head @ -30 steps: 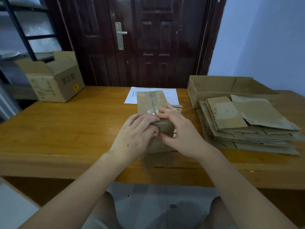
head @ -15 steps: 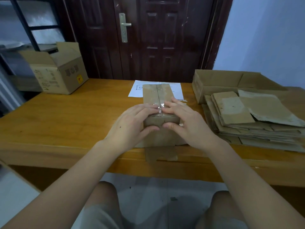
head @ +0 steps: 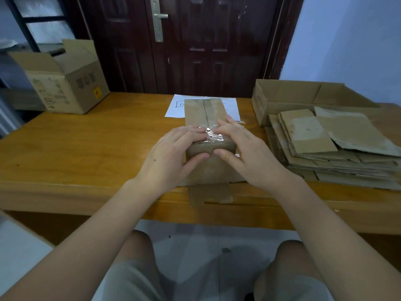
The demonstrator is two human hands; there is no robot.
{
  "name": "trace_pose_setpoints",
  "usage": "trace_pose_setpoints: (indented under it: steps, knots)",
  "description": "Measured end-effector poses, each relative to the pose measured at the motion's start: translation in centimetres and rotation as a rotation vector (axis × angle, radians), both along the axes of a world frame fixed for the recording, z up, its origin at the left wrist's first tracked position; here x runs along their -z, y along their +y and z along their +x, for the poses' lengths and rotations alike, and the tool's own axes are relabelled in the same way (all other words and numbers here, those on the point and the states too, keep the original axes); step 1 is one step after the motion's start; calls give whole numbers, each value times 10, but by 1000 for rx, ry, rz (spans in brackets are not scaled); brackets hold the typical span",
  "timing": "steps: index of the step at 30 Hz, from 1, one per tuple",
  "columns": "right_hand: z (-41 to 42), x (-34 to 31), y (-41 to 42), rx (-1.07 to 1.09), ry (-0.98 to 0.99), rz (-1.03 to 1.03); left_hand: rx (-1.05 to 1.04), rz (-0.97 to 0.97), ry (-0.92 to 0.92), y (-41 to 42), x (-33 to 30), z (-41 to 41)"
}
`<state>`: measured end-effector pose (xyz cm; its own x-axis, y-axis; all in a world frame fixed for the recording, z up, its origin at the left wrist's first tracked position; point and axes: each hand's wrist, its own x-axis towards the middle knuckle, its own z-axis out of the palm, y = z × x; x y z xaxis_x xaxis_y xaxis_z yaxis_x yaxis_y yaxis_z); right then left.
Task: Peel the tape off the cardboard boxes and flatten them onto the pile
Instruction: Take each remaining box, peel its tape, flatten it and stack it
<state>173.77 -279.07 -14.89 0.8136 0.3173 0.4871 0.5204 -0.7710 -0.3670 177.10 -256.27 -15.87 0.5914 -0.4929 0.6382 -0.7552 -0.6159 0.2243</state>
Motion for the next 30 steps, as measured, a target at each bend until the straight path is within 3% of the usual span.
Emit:
trace_pose_setpoints:
  steps: [4,8,17,30]
  knots:
    - [0,8,-2,-83,-327,-66,-19,11,-7,-2,-1,0]
    - [-3,7,-1,-70,-490,-138,-33,20,-16,-3,-1,-2]
    - [-1,1,3,-15,-461,-366,-71,44,16,-4,-4,-4]
    - [-4,-2,4,73,-334,-364,-75,122,-146,-16,-7,-8]
